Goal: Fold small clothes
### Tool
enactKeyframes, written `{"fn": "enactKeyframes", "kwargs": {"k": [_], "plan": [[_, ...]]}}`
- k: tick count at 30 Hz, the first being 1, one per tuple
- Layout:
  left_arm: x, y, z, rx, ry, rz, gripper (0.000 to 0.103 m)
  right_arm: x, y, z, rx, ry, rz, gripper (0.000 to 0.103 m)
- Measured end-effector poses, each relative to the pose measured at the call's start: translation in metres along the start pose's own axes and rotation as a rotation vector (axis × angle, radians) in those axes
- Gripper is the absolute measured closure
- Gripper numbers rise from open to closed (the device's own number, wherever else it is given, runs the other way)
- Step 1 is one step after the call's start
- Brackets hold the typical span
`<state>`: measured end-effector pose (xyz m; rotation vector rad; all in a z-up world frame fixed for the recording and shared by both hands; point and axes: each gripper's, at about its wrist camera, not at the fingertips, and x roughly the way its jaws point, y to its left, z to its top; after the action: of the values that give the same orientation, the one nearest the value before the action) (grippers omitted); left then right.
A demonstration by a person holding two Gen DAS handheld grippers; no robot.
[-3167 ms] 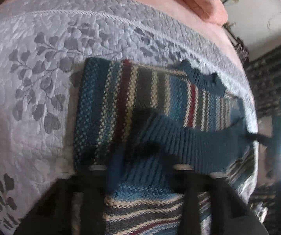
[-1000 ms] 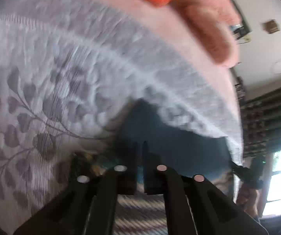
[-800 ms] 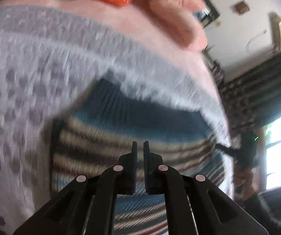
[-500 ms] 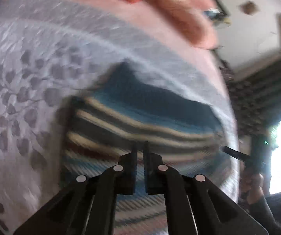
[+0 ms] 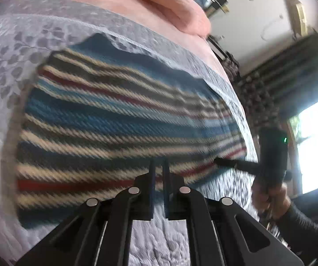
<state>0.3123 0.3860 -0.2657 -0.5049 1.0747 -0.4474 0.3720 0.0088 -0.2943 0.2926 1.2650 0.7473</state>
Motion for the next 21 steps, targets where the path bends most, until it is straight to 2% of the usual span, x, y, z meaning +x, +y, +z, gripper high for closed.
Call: {"fn": "enactKeyframes", "kwargs": {"k": [2,4,5,7,9,10,11,13,14,16,17,19,20,21], "plan": [[0.014,0.013,-0.009,-0.019,0.048,0.054,0.098,-0.016,-0.034,-0.003,0.093,-0.037,-0.012,0.096],[0.026,0.038,-0.022,-0.057,0.092,0.104,0.101,-0.03,-0.075,-0.009,0.181,-0.065,-0.096,0.103],[0.026,0.044,-0.023,-0.076,0.082,0.077,0.101,-0.032,-0.09,-0.016,0.215,-0.054,-0.098,0.103],[0.02,0.049,-0.021,-0.119,0.072,0.04,0.101,-0.04,-0.098,-0.02,0.231,-0.054,-0.083,0.103],[0.004,0.049,-0.022,-0.129,0.043,0.008,0.093,-0.058,-0.084,-0.018,0.198,-0.1,-0.092,0.096],[-0.006,0.049,-0.024,-0.13,0.021,-0.001,0.084,-0.066,-0.082,-0.017,0.203,-0.128,-0.093,0.096],[-0.011,0.052,-0.023,-0.132,0.012,0.009,0.082,-0.076,-0.088,-0.018,0.224,-0.155,-0.095,0.096],[-0.013,0.064,-0.026,-0.143,0.028,0.062,0.089,-0.085,-0.114,-0.02,0.28,-0.169,-0.161,0.103],[-0.011,0.077,-0.025,-0.157,0.042,0.067,0.101,-0.088,-0.131,-0.025,0.297,-0.161,-0.185,0.103],[-0.014,0.084,-0.027,-0.186,0.056,0.05,0.102,-0.09,-0.145,-0.027,0.344,-0.173,-0.199,0.103],[-0.024,0.085,-0.027,-0.187,0.052,0.037,0.097,-0.095,-0.147,-0.028,0.348,-0.187,-0.202,0.103],[-0.049,0.087,-0.021,-0.174,0.016,0.022,0.08,-0.108,-0.132,-0.026,0.314,-0.216,-0.294,0.095],[-0.057,0.088,-0.015,-0.17,-0.009,0.022,0.058,-0.113,-0.126,-0.028,0.285,-0.218,-0.324,0.095],[-0.073,0.092,-0.008,-0.168,-0.04,0.028,0.039,-0.115,-0.105,-0.027,0.209,-0.222,-0.385,0.095]]}}
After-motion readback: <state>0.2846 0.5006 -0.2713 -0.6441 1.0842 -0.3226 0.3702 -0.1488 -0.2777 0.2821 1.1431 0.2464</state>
